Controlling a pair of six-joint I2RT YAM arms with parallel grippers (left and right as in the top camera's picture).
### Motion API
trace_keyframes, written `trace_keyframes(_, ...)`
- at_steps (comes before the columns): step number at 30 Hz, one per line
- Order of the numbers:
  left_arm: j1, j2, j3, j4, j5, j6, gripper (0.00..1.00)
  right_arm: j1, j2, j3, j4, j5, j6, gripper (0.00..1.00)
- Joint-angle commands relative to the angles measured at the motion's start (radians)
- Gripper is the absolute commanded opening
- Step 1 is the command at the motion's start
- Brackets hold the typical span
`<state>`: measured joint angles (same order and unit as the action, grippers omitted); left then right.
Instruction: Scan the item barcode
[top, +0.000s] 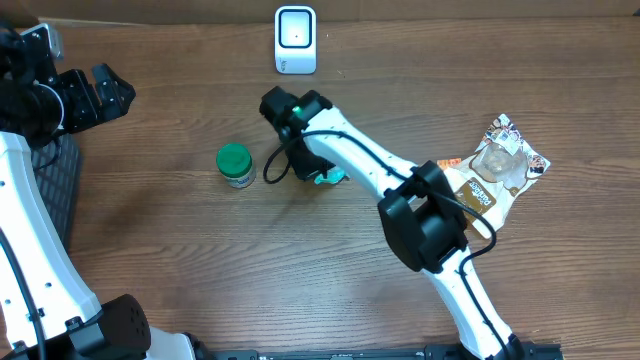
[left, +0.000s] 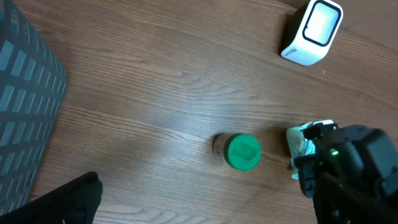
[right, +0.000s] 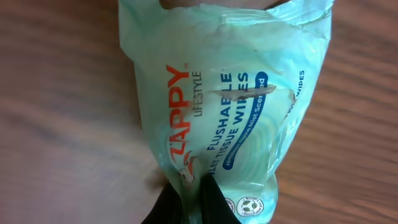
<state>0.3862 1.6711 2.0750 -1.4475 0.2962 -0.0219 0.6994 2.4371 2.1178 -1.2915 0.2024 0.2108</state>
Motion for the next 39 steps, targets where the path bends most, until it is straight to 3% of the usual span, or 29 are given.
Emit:
trace_keyframes(1,-0.003,-0.007,0.014,0.001,0.008,0.019,1.00,-0.029,-0.116,0.041,-0.021,-0.357,-0.112,0.04)
trace_keyframes(9,-0.003,-0.007,0.014,0.001,0.008,0.019,1.00,-0.169,-0.186,0.018,-0.122,-1.053,-0.379,0.04)
trace_keyframes(17,-0.003,-0.007,0.014,0.001,0.008,0.019,1.00,-0.222,-0.180,-0.272,0.023,-1.216,-0.422,0.04)
trace_keyframes(24,-0.003,-0.007,0.014,0.001,0.008,0.019,1.00,-0.236,-0.180,-0.396,0.136,-1.193,-0.404,0.04)
trace_keyframes(30,-0.003,-0.007,0.014,0.001,0.008,0.019,1.00,-0.241,-0.180,-0.397,0.206,-0.923,-0.256,0.04)
trace_keyframes(37,-0.003,-0.007,0.014,0.001,0.008,0.019,1.00,-0.241,-0.180,-0.397,0.218,-0.664,-0.178,0.11)
trace_keyframes(39,-0.003,-0.007,0.014,0.001,0.008,0.019,1.00,-0.242,-0.180,-0.397,0.217,-0.624,-0.175,0.20)
